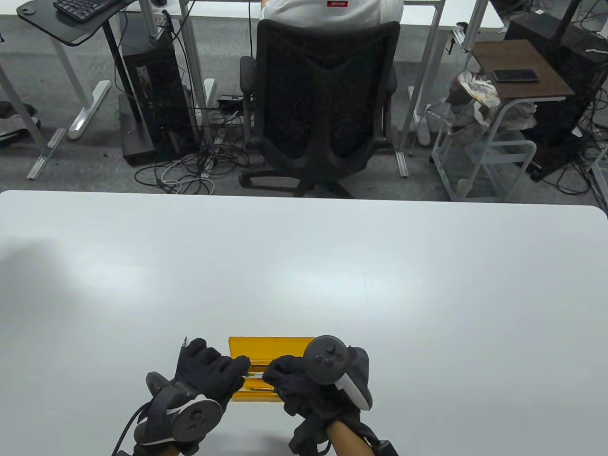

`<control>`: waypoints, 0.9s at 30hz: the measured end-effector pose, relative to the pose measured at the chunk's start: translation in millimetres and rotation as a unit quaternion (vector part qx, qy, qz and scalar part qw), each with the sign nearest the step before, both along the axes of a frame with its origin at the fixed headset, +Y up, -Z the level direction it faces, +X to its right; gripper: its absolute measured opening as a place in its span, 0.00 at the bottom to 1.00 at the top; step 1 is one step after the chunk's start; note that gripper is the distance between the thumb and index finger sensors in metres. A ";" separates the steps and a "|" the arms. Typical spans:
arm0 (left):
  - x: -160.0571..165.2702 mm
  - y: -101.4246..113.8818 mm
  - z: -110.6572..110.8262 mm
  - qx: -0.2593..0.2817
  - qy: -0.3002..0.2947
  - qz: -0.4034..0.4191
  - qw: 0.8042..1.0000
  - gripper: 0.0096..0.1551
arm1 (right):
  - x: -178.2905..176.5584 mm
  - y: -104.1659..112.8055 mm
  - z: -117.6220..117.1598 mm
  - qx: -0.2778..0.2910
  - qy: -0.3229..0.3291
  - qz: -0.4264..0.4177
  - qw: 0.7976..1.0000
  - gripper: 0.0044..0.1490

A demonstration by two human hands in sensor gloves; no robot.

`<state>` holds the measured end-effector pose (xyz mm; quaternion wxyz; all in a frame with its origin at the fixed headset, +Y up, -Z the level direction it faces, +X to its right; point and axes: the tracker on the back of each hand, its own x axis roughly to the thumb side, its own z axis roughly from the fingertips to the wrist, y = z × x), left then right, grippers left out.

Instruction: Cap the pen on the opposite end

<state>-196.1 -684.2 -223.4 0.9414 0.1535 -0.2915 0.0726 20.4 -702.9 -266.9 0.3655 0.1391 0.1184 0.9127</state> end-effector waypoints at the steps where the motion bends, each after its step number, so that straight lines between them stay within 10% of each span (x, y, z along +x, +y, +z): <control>1: 1.0 0.0 0.1 0.000 0.000 0.004 1.000 0.25 | -0.6 0.5 -0.1 0.002 0.001 -0.011 1.000 0.30; 20: -7.5 2.7 0.5 0.045 0.010 -0.027 0.999 0.27 | -21.4 -8.9 3.4 -0.039 0.079 0.005 0.996 0.31; 24: -27.6 10.7 -4.0 0.008 0.083 0.131 0.988 0.42 | -13.3 -14.3 1.4 -0.026 0.023 0.023 0.999 0.31; 27: -43.8 -4.0 -12.0 -0.153 0.109 0.364 0.912 0.31 | -7.0 -10.2 1.6 0.001 0.002 -0.053 0.999 0.30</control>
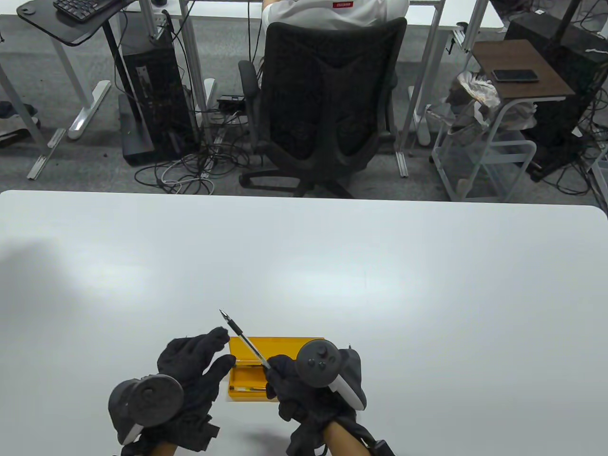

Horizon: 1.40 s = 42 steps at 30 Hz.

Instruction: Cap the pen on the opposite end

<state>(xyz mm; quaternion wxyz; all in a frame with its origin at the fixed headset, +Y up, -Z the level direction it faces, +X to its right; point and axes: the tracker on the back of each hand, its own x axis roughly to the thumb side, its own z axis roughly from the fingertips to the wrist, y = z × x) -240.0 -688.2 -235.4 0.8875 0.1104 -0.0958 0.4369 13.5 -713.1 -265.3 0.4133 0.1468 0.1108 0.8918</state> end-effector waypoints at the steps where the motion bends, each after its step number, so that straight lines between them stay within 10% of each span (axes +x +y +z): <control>1: -2.8 -7.6 -1.7 -0.042 -0.010 0.075 0.996 0.30 | 0.7 1.2 -0.6 0.004 0.001 -0.024 1.000 0.30; 4: -2.1 -22.4 -4.6 -0.104 -0.039 0.196 0.974 0.32 | 1.1 1.7 -0.3 -0.007 0.020 -0.066 0.998 0.30; 14: 9.7 -25.2 -5.5 -0.094 -0.104 0.184 0.973 0.27 | -10.6 0.5 2.9 -0.028 0.028 -0.041 0.998 0.29; 19: -18.1 -6.3 -8.9 -0.043 -0.015 0.143 0.989 0.27 | -2.8 -2.3 0.9 -0.027 -0.016 0.039 0.999 0.36; 22: -40.8 5.8 -8.6 -0.050 0.068 -0.025 0.996 0.28 | 5.6 -1.0 -2.2 -0.016 -0.043 0.067 0.997 0.35; 26: -46.3 -0.4 -16.7 -0.085 0.117 -0.240 0.960 0.29 | 6.8 -3.8 -3.3 -0.023 -0.049 0.062 0.997 0.36; 42: 12.6 -69.0 -46.3 -0.258 0.123 -0.498 0.818 0.30 | 11.3 -8.6 -5.8 -0.041 -0.051 0.062 0.996 0.36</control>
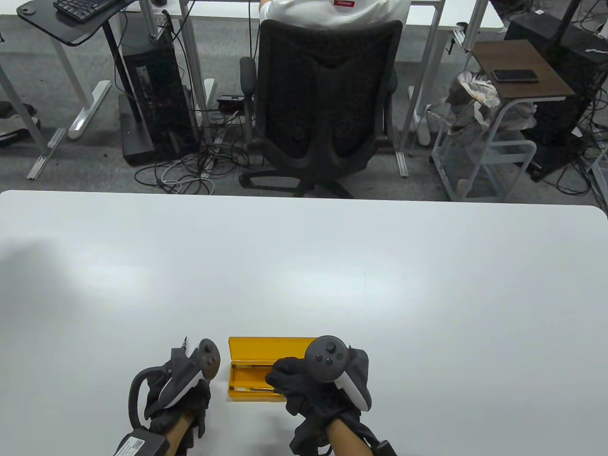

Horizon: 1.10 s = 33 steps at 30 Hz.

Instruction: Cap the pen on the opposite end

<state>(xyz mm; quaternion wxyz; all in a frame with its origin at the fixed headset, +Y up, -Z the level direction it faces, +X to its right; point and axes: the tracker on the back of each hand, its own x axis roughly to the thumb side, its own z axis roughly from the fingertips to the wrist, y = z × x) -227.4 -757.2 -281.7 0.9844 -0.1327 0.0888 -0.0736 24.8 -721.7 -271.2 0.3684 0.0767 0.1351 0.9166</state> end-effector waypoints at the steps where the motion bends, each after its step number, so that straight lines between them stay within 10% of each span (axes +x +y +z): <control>1: 0.3 -1.2 -0.6 -0.010 -0.001 0.000 1.000 0.30 | 0.1 0.3 0.0 0.001 0.000 0.000 1.000 0.36; 25: -6.0 6.2 2.1 -0.010 0.009 0.035 0.999 0.35 | -0.6 2.1 1.0 -0.005 0.008 0.008 1.000 0.37; 33: -1.6 41.9 23.7 0.154 -0.078 0.169 0.970 0.34 | 1.0 3.6 0.7 0.003 0.006 0.029 1.000 0.36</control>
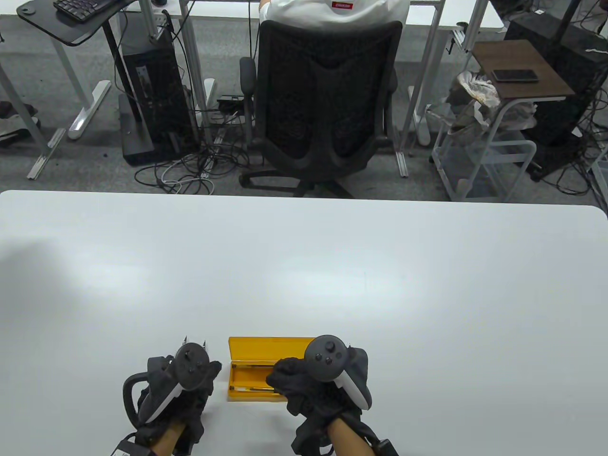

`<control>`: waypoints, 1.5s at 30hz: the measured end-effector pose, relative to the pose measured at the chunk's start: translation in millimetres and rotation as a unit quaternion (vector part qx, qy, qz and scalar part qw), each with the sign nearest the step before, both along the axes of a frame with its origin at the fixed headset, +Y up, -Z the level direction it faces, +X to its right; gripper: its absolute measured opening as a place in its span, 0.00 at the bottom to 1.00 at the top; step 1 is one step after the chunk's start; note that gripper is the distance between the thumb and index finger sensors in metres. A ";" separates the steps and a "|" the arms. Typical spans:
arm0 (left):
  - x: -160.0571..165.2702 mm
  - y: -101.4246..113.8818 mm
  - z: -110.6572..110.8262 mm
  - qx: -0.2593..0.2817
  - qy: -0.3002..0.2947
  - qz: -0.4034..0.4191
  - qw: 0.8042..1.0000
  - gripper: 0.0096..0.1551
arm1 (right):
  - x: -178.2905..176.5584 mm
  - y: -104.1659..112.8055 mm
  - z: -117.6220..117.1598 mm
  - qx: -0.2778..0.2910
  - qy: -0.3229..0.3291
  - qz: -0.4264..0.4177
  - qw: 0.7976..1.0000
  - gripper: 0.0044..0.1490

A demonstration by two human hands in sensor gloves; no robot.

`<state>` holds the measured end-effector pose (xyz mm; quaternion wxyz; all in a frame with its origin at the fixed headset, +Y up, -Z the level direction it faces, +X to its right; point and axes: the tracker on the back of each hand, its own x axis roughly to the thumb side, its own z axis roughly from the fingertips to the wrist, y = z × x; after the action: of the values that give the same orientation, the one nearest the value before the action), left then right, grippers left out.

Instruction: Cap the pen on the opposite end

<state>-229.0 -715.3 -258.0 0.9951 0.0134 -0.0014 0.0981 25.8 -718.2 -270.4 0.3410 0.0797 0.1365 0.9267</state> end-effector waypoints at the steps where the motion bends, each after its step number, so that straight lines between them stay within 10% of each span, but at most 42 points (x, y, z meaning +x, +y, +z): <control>1: 4.7 -1.7 0.4 0.017 -0.024 0.008 1.000 0.34 | 1.4 2.5 -0.6 0.011 -0.004 0.013 1.000 0.36; 10: 43.1 -26.7 -3.7 -0.012 -0.155 -0.121 0.980 0.37 | 5.4 13.3 -1.6 0.074 -0.025 0.163 0.983 0.32; 27: 42.1 -50.8 -17.5 -0.113 -0.136 -0.113 0.978 0.43 | -48.1 -28.6 -15.5 0.184 0.040 0.391 0.901 0.25; 45: 40.2 -50.5 -19.6 -0.117 -0.126 -0.107 0.979 0.43 | -46.0 -38.1 -18.1 0.164 0.035 0.388 0.906 0.22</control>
<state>-188.8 -765.8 -277.6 0.9864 -0.1155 -0.1165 -0.0082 -20.2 -756.2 -288.6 -0.0682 0.1080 0.0149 0.9917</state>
